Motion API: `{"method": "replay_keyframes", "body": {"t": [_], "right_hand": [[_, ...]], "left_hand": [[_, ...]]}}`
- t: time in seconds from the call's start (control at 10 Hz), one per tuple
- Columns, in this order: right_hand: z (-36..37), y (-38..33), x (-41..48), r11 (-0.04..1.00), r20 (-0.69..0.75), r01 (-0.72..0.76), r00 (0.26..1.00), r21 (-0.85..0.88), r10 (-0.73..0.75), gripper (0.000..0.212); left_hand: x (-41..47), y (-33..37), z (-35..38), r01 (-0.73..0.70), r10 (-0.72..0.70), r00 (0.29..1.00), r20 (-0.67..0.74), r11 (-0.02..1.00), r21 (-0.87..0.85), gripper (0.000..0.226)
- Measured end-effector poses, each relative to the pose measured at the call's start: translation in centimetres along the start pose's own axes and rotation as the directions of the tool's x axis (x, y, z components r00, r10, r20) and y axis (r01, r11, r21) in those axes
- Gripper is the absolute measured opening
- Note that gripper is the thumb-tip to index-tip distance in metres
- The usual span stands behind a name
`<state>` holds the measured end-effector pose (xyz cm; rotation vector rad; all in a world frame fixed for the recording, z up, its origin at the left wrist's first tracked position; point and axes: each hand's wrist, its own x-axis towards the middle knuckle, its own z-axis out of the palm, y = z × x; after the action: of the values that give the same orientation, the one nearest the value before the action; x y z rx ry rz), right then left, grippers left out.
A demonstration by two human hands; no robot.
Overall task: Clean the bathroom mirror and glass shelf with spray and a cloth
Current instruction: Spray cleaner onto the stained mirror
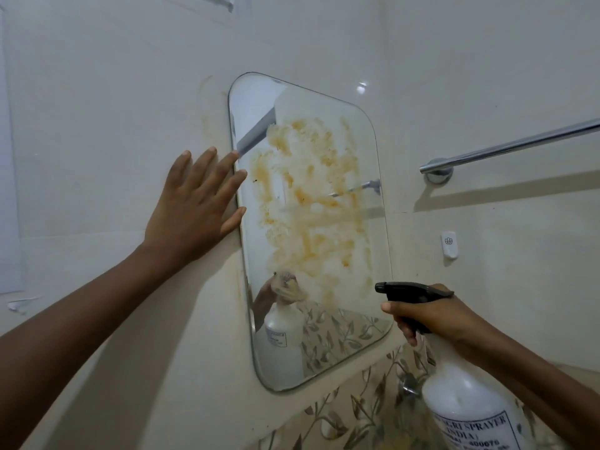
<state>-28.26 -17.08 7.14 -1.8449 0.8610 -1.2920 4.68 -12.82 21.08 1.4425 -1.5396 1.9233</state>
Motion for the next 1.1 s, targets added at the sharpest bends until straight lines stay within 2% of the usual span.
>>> {"method": "replay_keyframes", "body": {"t": [0.2, 0.3, 0.4, 0.6, 0.7, 0.8, 0.9, 1.1], "right_hand": [[0.4, 0.4, -1.3, 1.0, 0.091, 0.0, 0.996, -0.023, 0.002, 0.021], [0.6, 1.0, -1.2, 1.0, 0.035, -0.012, 0.999, 0.02, 0.011, 0.01], [1.3, 1.5, -1.0, 0.999, -0.014, -0.023, 1.0, 0.049, 0.024, 0.013], [1.4, 1.3, -1.0, 0.998, 0.105, -0.044, 0.993, -0.042, 0.048, 0.011], [1.2, 1.1, -0.8, 0.999, 0.05, -0.023, 0.998, -0.048, 0.025, 0.005], [1.3, 1.2, -0.7, 1.0, 0.0, -0.031, 1.0, -0.006, 0.031, 0.019], [1.3, 1.1, -0.8, 0.999, 0.01, -0.039, 0.999, 0.022, 0.039, 0.009], [1.2, 1.1, -0.6, 0.992, -0.055, -0.048, 0.997, 0.114, 0.055, 0.018]], "left_hand": [[0.0, 0.1, -0.2, 0.0, 0.0, 1.0, 0.017, 1.0, -0.014, 0.057], [0.0, 0.0, -0.2, 0.003, -0.002, 1.0, 0.023, 1.0, -0.016, 0.058], [0.0, 0.0, -0.2, 0.002, -0.002, 1.0, 0.03, 1.0, -0.016, 0.058], [0.0, 0.1, -0.3, -0.003, 0.003, 1.0, 0.018, 1.0, -0.026, 0.058], [-0.1, 0.1, -0.3, -0.002, 0.002, 1.0, 0.016, 1.0, -0.026, 0.058], [-0.1, 0.1, -0.2, -0.002, 0.002, 1.0, 0.015, 1.0, -0.028, 0.058], [-0.1, 0.1, -0.2, -0.006, 0.007, 1.0, 0.012, 1.0, -0.03, 0.058], [-0.1, 0.1, -0.3, -0.005, 0.005, 1.0, 0.009, 1.0, -0.018, 0.058]]}}
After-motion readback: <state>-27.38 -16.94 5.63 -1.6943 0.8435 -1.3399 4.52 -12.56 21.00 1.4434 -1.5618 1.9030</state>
